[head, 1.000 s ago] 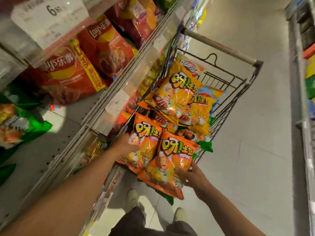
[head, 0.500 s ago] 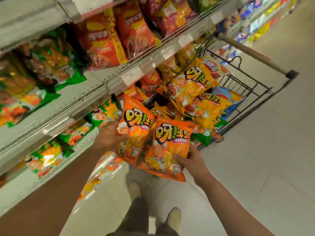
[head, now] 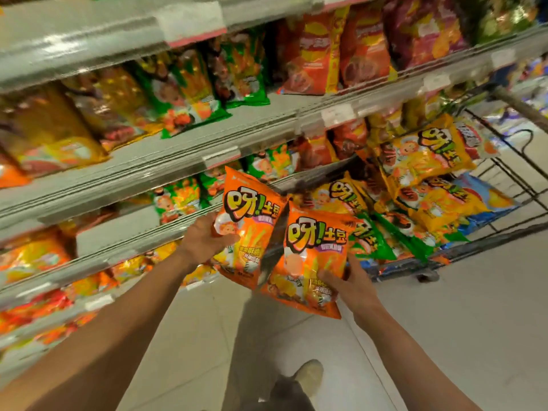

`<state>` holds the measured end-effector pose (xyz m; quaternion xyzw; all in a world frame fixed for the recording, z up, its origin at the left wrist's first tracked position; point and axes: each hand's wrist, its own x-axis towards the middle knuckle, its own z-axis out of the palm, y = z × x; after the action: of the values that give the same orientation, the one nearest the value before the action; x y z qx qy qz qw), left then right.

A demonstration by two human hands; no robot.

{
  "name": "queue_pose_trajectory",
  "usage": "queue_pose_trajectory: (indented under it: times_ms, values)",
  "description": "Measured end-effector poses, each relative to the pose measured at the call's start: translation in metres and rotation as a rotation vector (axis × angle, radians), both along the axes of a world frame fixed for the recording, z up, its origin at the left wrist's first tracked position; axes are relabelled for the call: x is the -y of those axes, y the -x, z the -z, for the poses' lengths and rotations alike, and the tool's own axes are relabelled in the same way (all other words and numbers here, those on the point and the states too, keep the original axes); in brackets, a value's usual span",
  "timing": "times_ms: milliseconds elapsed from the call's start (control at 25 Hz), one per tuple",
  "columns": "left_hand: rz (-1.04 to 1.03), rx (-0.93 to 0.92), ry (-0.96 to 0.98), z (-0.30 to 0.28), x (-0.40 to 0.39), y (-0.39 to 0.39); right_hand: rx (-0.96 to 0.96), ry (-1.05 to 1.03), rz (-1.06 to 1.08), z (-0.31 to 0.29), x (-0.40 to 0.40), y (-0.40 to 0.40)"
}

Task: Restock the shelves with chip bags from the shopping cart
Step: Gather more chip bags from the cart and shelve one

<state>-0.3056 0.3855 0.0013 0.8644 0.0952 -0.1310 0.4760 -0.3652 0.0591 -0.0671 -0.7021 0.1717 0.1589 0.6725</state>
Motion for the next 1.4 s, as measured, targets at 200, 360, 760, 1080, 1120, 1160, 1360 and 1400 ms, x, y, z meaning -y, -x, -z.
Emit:
queue_pose_trajectory:
  times_ms: [200, 360, 760, 1080, 1120, 1160, 1360, 1400]
  values:
    - [-0.168, -0.010, 0.035, 0.007, -0.115, 0.081, 0.012, 0.057, -0.182, -0.007, -0.103, 0.020]
    - [-0.282, -0.017, 0.054, 0.018, -0.215, 0.157, 0.023, 0.127, -0.328, -0.003, -0.200, 0.055]
    - [-0.682, 0.016, 0.121, 0.016, -0.413, 0.323, 0.015, 0.096, -0.680, -0.007, -0.435, 0.105]
    - [-0.797, -0.015, 0.232, 0.034, -0.475, 0.350, 0.019, 0.107, -0.713, 0.004, -0.546, 0.037]
    - [-0.785, -0.022, 0.241, 0.037, -0.481, 0.342, 0.019, 0.109, -0.673, 0.003, -0.553, 0.015]
    - [-0.763, -0.022, 0.255, 0.038, -0.484, 0.331, 0.028, 0.118, -0.635, 0.002, -0.557, -0.008]
    - [-0.708, -0.066, 0.357, 0.053, -0.486, 0.257, 0.072, 0.175, -0.593, 0.007, -0.571, -0.091]
    - [-0.698, -0.065, 0.362, 0.058, -0.486, 0.243, 0.086, 0.175, -0.607, 0.012, -0.571, -0.101]
